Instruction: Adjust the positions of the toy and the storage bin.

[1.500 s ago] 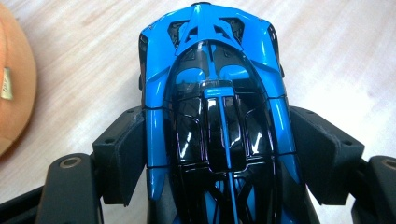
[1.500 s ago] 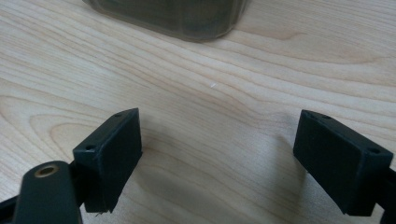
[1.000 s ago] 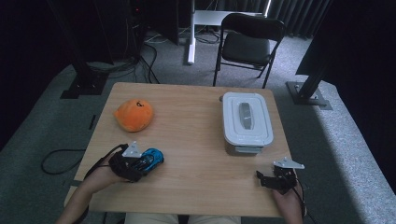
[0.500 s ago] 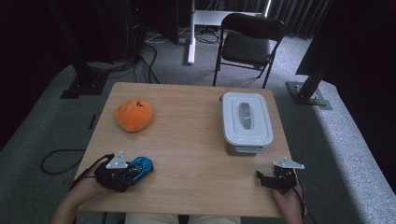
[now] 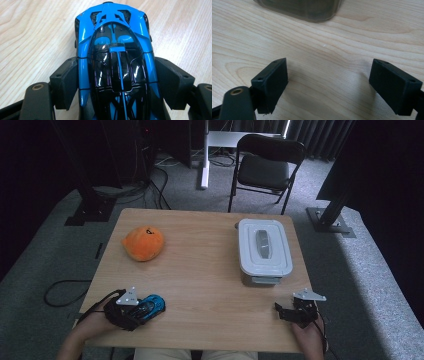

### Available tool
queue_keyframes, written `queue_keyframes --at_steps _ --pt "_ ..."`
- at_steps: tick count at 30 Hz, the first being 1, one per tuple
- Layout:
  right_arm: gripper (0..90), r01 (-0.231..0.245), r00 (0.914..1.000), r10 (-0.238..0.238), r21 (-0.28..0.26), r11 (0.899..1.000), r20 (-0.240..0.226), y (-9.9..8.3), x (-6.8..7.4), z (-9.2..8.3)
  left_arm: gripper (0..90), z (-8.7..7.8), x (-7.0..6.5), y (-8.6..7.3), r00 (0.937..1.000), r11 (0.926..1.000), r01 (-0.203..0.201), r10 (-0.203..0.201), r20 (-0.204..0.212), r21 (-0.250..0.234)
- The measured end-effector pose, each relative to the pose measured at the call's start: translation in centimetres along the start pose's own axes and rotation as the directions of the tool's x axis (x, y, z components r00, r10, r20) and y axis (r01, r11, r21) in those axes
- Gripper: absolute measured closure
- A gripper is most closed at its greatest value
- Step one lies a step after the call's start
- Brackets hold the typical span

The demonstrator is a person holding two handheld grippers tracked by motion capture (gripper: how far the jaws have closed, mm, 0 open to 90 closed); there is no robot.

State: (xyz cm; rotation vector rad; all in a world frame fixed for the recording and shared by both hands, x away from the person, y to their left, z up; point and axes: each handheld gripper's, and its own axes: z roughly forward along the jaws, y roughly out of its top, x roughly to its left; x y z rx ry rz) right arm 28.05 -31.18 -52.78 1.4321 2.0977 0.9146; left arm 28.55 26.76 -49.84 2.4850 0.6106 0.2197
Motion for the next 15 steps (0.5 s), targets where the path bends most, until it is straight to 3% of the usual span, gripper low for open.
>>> queue_keyframes --at_steps 5,15 --pt "14.9 0.0 1.0 0.0 0.0 1.0 0.0 0.0 0.0 0.0 25.8 0.59 0.23 0.21 0.9994 1.0 -0.001 0.001 0.033 0.004" --pt "14.9 0.0 1.0 0.0 0.0 1.0 0.001 0.0 0.02 -0.01 25.5 0.81 0.21 0.66 0.9991 0.9991 0.034 -0.034 0.025 0.026"
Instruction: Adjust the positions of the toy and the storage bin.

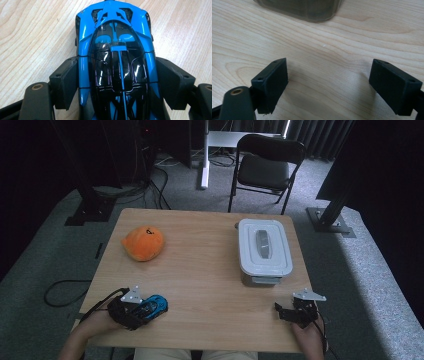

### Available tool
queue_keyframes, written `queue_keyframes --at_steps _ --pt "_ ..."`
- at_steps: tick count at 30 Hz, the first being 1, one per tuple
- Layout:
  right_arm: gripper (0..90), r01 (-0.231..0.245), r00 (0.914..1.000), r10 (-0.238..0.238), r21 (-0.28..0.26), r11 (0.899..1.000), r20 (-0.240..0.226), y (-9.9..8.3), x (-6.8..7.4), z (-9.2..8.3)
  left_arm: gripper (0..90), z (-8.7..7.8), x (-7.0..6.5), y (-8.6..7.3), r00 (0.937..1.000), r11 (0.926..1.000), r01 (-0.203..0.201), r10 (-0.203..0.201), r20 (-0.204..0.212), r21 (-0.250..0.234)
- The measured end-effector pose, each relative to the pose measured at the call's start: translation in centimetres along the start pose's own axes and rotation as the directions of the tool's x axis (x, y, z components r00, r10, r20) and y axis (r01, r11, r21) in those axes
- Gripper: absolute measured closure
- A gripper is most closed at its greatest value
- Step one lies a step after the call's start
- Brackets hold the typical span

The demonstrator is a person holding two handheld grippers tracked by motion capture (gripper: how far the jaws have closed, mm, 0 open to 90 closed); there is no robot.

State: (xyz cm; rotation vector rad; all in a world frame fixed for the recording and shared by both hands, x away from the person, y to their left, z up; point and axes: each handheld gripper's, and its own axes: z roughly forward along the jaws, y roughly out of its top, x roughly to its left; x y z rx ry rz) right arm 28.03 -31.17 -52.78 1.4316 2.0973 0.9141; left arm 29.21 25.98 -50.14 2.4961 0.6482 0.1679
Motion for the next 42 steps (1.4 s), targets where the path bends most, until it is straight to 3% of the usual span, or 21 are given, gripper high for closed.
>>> queue_keyframes --at_steps 4,11,14,22,24,25,28,29,30,31,32,33,34,36,37,38,42 --pt "14.9 0.0 1.0 0.0 0.0 1.0 0.0 0.0 0.0 0.0 25.5 0.0 -0.1 0.3 0.9999 0.9999 0.016 -0.016 -0.007 0.002" --pt "14.9 0.001 1.0 -0.001 0.0 1.0 0.0 0.0 0.0 0.0 20.2 -1.3 0.2 0.9 0.997 0.9935 0.068 -0.071 -0.03 -0.091" --pt "14.9 0.001 1.0 -0.001 0.0 1.0 0.0 0.0 0.0 0.0 20.2 -1.8 0.6 1.2 0.9955 0.991 0.078 -0.083 -0.046 -0.109" --pt "14.9 0.001 1.0 -0.001 0.0 1.0 0.0 0.0 0.0 0.0 20.2 -2.1 1.7 1.4 0.989 0.9864 0.111 -0.122 -0.083 -0.121" --pt "14.9 0.001 1.0 -0.001 0.0 1.0 0.0 0.0 0.0 0.0 20.2 -2.1 2.5 1.5 0.9805 0.9835 0.138 -0.152 -0.124 -0.118" --pt "14.9 0.001 1.0 -0.001 0.0 1.0 0.0 0.0 0.0 0.0 20.2 -2.1 2.5 1.5 0.9805 0.9835 0.138 -0.152 -0.124 -0.118" --pt "14.9 0.0 1.0 0.0 0.0 1.0 0.0 0.0 0.0 0.0 20.2 -2.2 3.5 1.5 0.9665 0.9781 0.167 -0.187 -0.176 -0.124" --pt "14.9 0.001 1.0 -0.001 0.0 1.0 0.0 0.0 0.0 0.0 20.2 -2.3 4.2 1.5 0.9513 0.9699 0.203 -0.228 -0.208 -0.135" --pt "14.9 0.001 1.0 -0.001 0.0 1.0 0.0 0.0 0.0 0.0 20.2 -2.3 4.2 1.5 0.9513 0.9699 0.203 -0.228 -0.208 -0.135" --pt "15.0 0.001 1.0 -0.001 0.0 1.0 0.0 0.0 0.0 0.0 20.3 -2.3 4.8 1.5 0.9406 0.966 0.216 -0.245 -0.235 -0.141" --pt "14.9 0.0 1.0 0.0 0.0 1.0 0.0 0.0 0.0 0.0 20.2 -2.3 5.1 1.6 0.9355 0.9652 0.223 -0.251 -0.249 -0.138" --pt "14.9 0.001 1.0 -0.001 0.0 1.0 0.0 0.0 0.0 0.0 20.3 -2.3 5.1 1.6 0.9355 0.9652 0.223 -0.251 -0.249 -0.138" --pt "14.9 0.001 1.0 -0.001 0.0 1.0 0.0 0.0 0.0 0.0 20.2 -2.3 5.6 1.7 0.9277 0.9632 0.23 -0.26 -0.268 -0.139" --pt "15.0 0.001 1.0 -0.001 0.0 1.0 0.0 0.0 0.0 0.0 20.2 -2.3 5.8 1.8 0.9248 0.9608 0.237 -0.268 -0.27 -0.144" --pt "14.9 0.001 1.0 -0.001 0.0 1.0 0.0 0.0 0.0 0.0 20.3 -2.3 6.4 1.9 0.915 0.9578 0.24 -0.278 -0.293 -0.157" --pt "14.9 0.0 1.0 0.0 0.0 1.0 0.0 0.0 0.0 0.0 20.3 -2.4 6.7 1.9 0.9095 0.9541 0.252 -0.29 -0.297 -0.163" --pt "15.0 0.0 1.0 0.0 0.0 1.0 0.0 0.0 0.0 0.0 20.4 -2.6 7.8 2.1 0.8983 0.9459 0.271 -0.315 -0.306 -0.178"
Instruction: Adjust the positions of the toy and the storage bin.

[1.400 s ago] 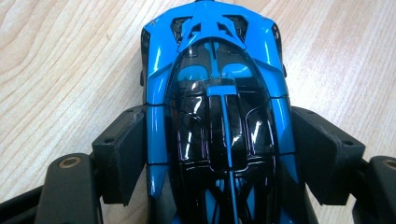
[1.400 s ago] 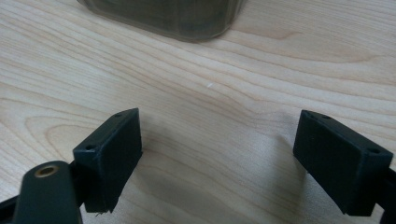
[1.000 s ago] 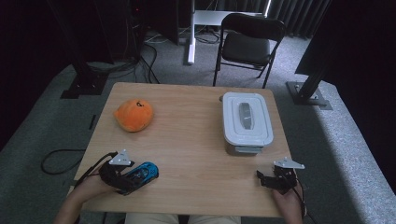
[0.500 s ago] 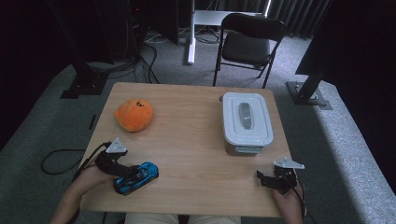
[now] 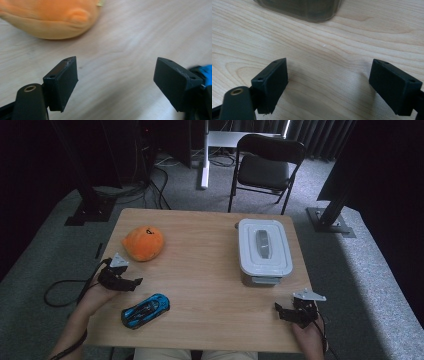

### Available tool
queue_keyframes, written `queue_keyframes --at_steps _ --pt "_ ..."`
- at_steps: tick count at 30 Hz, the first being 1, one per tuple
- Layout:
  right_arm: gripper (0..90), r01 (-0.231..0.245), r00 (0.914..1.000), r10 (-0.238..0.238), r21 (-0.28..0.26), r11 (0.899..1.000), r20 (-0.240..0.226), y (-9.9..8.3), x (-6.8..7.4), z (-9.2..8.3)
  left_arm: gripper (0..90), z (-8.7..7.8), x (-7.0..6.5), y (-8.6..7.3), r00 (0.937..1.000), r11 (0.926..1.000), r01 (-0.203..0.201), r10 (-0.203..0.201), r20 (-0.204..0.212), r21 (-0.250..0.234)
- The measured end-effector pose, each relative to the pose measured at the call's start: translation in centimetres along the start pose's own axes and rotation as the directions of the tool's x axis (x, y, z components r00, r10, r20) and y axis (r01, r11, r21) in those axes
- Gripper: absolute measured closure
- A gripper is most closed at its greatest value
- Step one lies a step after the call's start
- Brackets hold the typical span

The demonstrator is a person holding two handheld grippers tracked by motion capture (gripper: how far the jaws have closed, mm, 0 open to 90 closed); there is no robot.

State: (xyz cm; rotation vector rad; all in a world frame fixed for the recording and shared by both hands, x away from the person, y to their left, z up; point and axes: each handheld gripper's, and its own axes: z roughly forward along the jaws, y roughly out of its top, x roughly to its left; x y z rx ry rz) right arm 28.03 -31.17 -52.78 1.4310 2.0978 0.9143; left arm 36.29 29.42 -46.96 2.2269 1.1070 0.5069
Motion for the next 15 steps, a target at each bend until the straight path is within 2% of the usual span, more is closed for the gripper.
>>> queue_keyframes --at_steps 4,5,8,10,12,13,15 --pt "14.9 0.0 1.0 0.0 0.0 1.0 0.0 0.0 0.0 0.0 22.6 0.3 0.5 0.8 0.9998 0.9999 0.006 -0.007 -0.021 -0.014" --pt "14.9 0.0 1.0 0.0 0.0 1.0 0.0 0.0 0.0 0.0 22.8 0.5 0.6 1.0 0.9991 0.9999 0.003 -0.004 -0.041 -0.016" --pt "14.9 0.0 1.0 0.0 0.0 1.0 0.0 0.0 0.0 0.0 27.5 0.8 0.8 1.4 0.9989 0.9998 0.01 -0.01 -0.046 -0.018" --pt "14.9 0.0 1.0 0.0 0.0 1.0 0.0 0.0 0.0 0.0 35.0 1.4 1.0 1.9 0.9972 0.9989 0.038 -0.04 -0.063 -0.028" --pt "14.9 0.0 1.0 0.0 0.0 1.0 0.0 0.0 0.0 0.0 38.7 2.0 1.1 2.3 0.9955 0.9984 0.056 -0.057 -0.076 -0.006" --pt "14.9 0.0 1.0 0.0 0.0 1.0 0.0 0.0 0.0 0.0 38.8 2.3 1.2 2.4 0.9935 0.998 0.063 -0.062 -0.095 0.004" --pt "14.9 0.0 1.0 0.0 0.0 1.0 0.0 0.0 0.0 0.0 38.8 2.8 1.2 2.6 0.9937 0.9974 0.072 -0.071 -0.087 0.005"
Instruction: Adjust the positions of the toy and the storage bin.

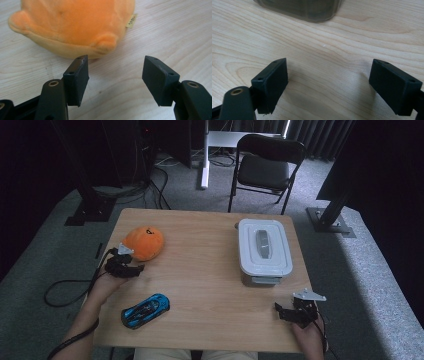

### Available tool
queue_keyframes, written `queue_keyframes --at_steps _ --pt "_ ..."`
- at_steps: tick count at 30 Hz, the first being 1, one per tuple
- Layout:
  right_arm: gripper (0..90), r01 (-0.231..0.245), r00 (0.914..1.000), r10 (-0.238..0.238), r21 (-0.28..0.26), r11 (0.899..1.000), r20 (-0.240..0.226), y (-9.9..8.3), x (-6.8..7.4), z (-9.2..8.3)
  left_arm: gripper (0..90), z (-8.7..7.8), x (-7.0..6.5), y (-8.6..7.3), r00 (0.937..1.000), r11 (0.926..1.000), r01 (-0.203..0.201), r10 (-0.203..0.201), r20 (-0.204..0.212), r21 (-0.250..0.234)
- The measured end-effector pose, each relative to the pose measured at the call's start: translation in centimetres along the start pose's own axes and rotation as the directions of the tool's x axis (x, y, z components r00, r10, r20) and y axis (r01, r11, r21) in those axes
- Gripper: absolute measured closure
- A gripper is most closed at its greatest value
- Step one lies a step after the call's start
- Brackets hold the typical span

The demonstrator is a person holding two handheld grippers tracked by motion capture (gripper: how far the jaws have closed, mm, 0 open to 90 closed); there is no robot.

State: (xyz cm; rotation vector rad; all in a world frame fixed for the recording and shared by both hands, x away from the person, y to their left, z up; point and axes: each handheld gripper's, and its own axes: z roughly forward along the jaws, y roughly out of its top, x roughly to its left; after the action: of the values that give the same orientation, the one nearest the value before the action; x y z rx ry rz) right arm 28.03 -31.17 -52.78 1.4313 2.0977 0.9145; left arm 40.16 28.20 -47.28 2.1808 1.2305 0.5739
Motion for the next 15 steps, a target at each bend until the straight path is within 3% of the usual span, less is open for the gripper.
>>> queue_keyframes --at_steps 4,6,8,10,12,13,15 --pt "14.9 0.0 1.0 0.0 0.0 1.0 0.0 0.0 0.0 0.0 38.8 0.6 -0.2 0.4 0.9997 0.9999 0.007 -0.007 -0.021 -0.007" --pt "14.9 0.0 1.0 0.0 0.0 1.0 0.0 0.0 0.0 0.0 38.8 1.2 -0.5 0.6 0.9969 0.9999 -0.011 0.011 -0.078 0.001" --pt "15.0 0.0 1.0 0.0 0.0 1.0 0.0 0.0 0.0 0.0 39.0 1.5 -0.6 0.8 0.9958 0.9999 -0.013 0.014 -0.091 0.004" --pt "14.9 0.0 1.0 0.0 0.0 1.0 0.0 0.0 0.0 0.0 49.7 1.6 -0.7 1.0 0.992 1.0 -0.007 0.007 -0.126 0.003" --pt "15.0 0.0 1.0 0.0 0.0 1.0 0.0 0.0 0.0 0.0 53.2 1.6 -0.6 1.1 0.9919 1.0 0.004 -0.003 -0.127 0.004" --pt "15.0 0.0 1.0 0.0 0.0 1.0 0.0 0.0 0.0 0.0 64.2 1.6 -0.5 1.2 0.9887 0.9998 -0.002 0.005 -0.15 0.018" --pt "15.0 0.0 1.0 0.0 0.0 1.0 0.0 0.0 0.0 0.0 69.4 1.6 -0.5 1.3 0.9884 0.9996 0.003 0.001 -0.152 0.028"
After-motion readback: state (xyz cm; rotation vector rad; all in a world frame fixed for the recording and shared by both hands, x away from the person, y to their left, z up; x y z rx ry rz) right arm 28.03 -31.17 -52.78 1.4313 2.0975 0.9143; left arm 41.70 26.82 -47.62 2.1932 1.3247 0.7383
